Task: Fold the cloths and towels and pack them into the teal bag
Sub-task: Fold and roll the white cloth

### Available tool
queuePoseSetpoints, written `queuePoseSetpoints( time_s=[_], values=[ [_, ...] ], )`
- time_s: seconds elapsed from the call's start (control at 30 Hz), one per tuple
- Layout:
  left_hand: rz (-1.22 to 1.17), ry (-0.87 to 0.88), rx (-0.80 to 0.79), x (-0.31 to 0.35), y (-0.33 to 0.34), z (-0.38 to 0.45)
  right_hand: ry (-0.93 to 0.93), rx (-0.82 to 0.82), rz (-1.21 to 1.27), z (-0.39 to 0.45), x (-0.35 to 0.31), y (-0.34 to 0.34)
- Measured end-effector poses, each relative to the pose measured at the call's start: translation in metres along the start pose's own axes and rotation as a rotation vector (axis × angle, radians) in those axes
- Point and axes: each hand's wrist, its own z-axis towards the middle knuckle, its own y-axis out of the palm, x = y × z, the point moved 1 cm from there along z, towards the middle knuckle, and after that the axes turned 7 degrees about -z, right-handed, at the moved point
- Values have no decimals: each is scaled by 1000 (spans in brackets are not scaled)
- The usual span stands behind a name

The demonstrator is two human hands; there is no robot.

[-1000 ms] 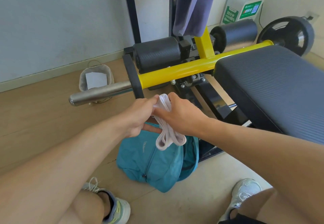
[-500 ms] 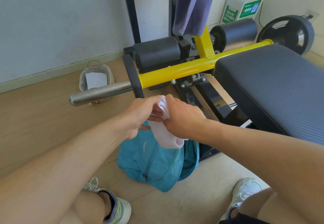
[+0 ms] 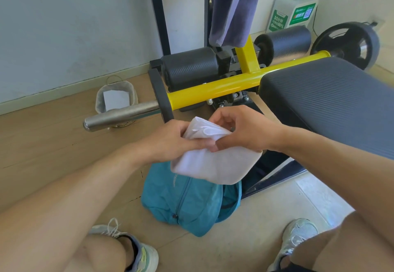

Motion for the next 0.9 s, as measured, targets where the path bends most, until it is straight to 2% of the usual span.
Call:
queuePoseSetpoints(
  time_s=[0.13,0.27,0.37,0.5,0.57,0.63,0.73,0.9],
  values=[
    [-3,4,69,2,4,6,71,-88,-130,1,12,-9],
    [-181,-28,-65,-1,3,7,187,-251,-216,-8,24,-14],
    [-364,-104,-63,-2,4,9,236,-177,-36,-10,31,-17],
    [-638,-211,140,0,2,14,317,74,519,-4,32,-19],
    [-776,-239,214,1,1,16,314,74,715,0,30,-16],
    [-876,-262,229,4,2,16,348,-21,850,1,29,-10],
    [-971,-289,207,8,3,16,388,-164,861,-1,30,-3],
    [-869,-310,116,6,4,14,374,-2,802,7,33,-1]
  ],
)
